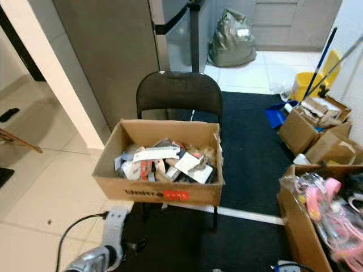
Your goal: Picking trash to rubbish bin
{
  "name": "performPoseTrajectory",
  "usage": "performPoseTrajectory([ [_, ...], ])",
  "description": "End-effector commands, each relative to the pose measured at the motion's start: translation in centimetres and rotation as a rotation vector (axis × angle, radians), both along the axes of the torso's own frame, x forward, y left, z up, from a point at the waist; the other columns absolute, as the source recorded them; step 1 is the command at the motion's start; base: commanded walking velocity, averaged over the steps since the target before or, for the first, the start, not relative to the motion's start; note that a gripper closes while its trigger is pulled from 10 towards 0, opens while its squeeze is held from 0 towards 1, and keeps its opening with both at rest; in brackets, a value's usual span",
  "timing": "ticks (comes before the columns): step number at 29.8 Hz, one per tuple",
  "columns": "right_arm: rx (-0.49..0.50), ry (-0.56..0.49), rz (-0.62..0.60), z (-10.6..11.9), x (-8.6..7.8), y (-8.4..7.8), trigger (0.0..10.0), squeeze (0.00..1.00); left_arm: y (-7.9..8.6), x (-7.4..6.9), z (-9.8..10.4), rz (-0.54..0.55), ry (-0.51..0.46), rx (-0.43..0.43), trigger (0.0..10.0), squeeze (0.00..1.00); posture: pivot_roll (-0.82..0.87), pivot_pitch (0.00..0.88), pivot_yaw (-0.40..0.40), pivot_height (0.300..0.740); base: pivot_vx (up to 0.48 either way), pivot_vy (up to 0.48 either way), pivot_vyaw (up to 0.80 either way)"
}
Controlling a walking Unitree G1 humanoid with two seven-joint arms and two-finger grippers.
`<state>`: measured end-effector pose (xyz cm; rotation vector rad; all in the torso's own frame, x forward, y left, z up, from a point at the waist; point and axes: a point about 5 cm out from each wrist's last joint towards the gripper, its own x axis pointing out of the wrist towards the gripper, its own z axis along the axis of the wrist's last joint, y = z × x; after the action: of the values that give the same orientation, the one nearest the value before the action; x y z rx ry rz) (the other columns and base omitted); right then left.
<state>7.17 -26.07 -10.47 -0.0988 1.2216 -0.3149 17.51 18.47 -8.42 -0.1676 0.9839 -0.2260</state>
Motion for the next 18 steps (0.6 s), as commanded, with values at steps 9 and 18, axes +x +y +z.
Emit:
performPoseTrajectory([
  [9, 0.002, -0.012, 0.04, 0.1, 0.9, 0.3, 10.0, 0.0, 0.7, -4.1, -1.7, 0.088, 0.154, 0.027, 10.0, 0.0, -0.03, 0.039, 0.045, 0.74, -0.388, 0.0, 0.0],
  [18, 0.004, -0.008, 0.067, 0.1, 1.2, 0.5, 10.0, 0.0, 0.3, -4.2, -1.8, 0.084, 0.16, 0.028, 10.0, 0.0, -0.03, 0.034, 0.037, 0.74, -0.39, 0.0, 0.0],
])
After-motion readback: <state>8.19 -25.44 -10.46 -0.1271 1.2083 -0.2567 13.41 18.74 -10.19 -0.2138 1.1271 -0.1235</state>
